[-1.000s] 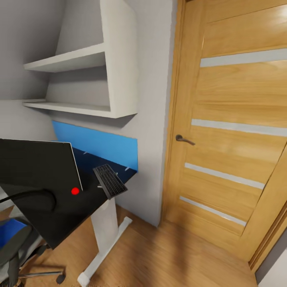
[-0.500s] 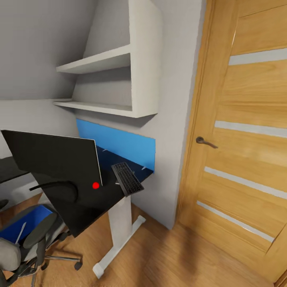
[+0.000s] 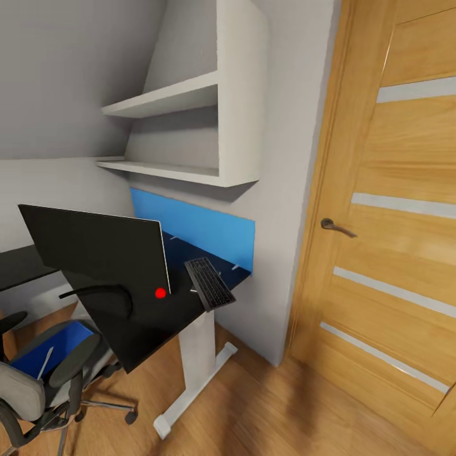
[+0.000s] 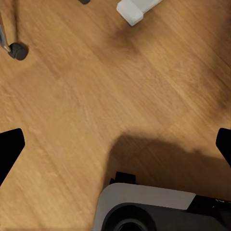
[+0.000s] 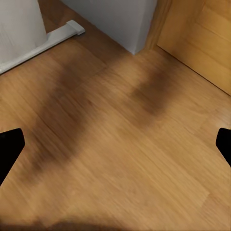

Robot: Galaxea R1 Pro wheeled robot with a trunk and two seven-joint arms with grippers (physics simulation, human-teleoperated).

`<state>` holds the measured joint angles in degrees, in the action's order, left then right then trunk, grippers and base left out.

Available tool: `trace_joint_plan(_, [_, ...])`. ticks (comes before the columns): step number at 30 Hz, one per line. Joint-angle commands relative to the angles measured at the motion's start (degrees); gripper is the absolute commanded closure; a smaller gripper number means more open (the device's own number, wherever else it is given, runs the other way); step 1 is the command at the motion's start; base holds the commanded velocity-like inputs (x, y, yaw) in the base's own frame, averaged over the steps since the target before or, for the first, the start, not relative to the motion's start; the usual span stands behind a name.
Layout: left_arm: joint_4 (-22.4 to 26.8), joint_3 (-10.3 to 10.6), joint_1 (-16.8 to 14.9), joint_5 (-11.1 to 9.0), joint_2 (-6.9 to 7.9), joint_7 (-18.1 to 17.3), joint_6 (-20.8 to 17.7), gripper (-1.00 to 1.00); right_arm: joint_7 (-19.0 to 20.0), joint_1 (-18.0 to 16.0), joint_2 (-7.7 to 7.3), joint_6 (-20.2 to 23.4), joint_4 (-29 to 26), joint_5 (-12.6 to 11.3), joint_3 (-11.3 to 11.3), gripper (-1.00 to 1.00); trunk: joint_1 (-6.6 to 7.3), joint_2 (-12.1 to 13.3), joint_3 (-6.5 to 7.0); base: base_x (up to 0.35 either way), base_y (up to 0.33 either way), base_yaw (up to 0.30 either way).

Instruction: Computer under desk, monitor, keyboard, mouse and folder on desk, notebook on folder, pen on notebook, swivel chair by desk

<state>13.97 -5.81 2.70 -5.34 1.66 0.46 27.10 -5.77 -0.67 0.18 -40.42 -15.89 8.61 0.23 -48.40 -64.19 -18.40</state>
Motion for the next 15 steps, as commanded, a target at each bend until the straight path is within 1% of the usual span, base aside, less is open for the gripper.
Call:
trace_joint_plan(1, [0.1, 0.2, 0.0, -0.5, 0.01, 0.0, 0.1, -1.00, -0.6, 0.0, 0.02, -0.1, 0.0, 0.6, 0.0, -1.00, -0.01, 0.0, -0.05, 0.000, 0.000, 0.002])
trace_joint_plan(5, [0.1, 0.2, 0.0, -0.6, 0.01, 0.0, 0.1, -1.00, -0.7, 0.0, 0.28, 0.0, 0.1, 0.5, -0.1, -1.00, -0.01, 0.0, -0.05, 0.000, 0.000, 0.019])
trace_joint_plan(11, [0.1, 0.2, 0.0, -0.6, 0.01, 0.0, 0.1, -1.00, -0.8, 0.0, 0.45, 0.1, 1.3, 0.4, 0.0, -1.00, -0.01, 0.0, -0.18, 0.000, 0.000, 0.163])
trace_joint_plan(15, [0.1, 0.2, 0.0, -0.6, 0.01, 0.0, 0.1, -1.00, -0.8, 0.0, 0.44, 0.1, 1.6, 0.5, 0.0, -1.00, -0.01, 0.0, -0.50, 0.000, 0.000, 0.032])
